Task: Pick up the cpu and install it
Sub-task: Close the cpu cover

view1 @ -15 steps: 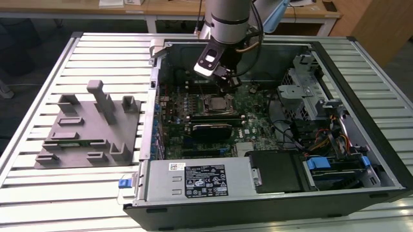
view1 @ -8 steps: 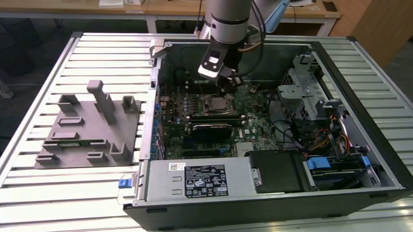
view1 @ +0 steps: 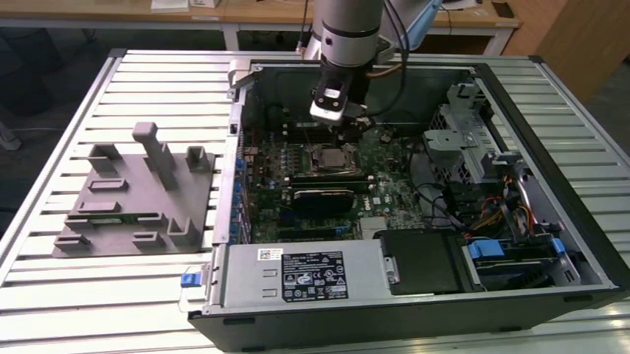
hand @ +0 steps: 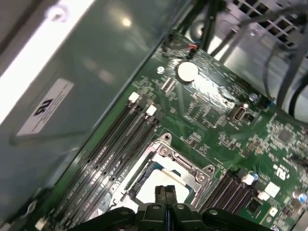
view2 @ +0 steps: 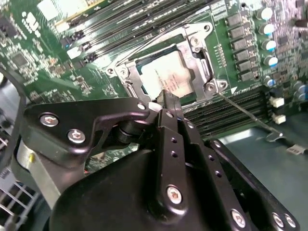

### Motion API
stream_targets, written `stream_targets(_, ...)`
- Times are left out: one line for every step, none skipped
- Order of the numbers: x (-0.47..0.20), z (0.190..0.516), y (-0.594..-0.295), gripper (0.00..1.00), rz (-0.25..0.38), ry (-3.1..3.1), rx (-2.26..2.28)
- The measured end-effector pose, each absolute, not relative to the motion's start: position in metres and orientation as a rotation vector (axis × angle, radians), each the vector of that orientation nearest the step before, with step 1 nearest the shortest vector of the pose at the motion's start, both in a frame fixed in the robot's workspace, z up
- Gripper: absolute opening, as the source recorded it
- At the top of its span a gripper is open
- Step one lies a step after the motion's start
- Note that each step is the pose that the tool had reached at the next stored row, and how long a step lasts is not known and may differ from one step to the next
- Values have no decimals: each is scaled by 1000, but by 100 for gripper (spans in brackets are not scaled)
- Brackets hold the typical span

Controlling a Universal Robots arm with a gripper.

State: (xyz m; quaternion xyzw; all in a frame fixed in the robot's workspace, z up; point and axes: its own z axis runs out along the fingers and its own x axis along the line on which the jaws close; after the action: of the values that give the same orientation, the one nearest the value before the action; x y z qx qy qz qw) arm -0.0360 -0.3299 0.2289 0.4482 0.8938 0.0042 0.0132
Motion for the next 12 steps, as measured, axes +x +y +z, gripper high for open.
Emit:
stream_targets(-36, 229, -330, 11, 13, 2796, 1374)
stream_targets(-36, 229, -330, 11, 13, 2807, 1351)
stream_targets(-36, 229, -330, 11, 13, 2818, 1327)
stream_targets(-36, 229, -330, 11, 13, 2829, 1305)
stream_targets(-36, 229, -330, 11, 13, 2839, 1281)
stream_targets(-36, 229, -330, 11, 13, 2851, 1255)
stream_targets(-36, 229, -330, 11, 13, 2862, 1231)
stream_targets(-36, 229, -330, 11, 13, 2872, 1206)
stream_targets(-36, 229, -330, 11, 13, 2883, 1179)
stream_targets(-36, 229, -330, 11, 14, 2893, 1154)
stream_targets(-36, 229, -330, 11, 14, 2904, 1128)
stream_targets(-36, 229, -330, 11, 14, 2914, 1101)
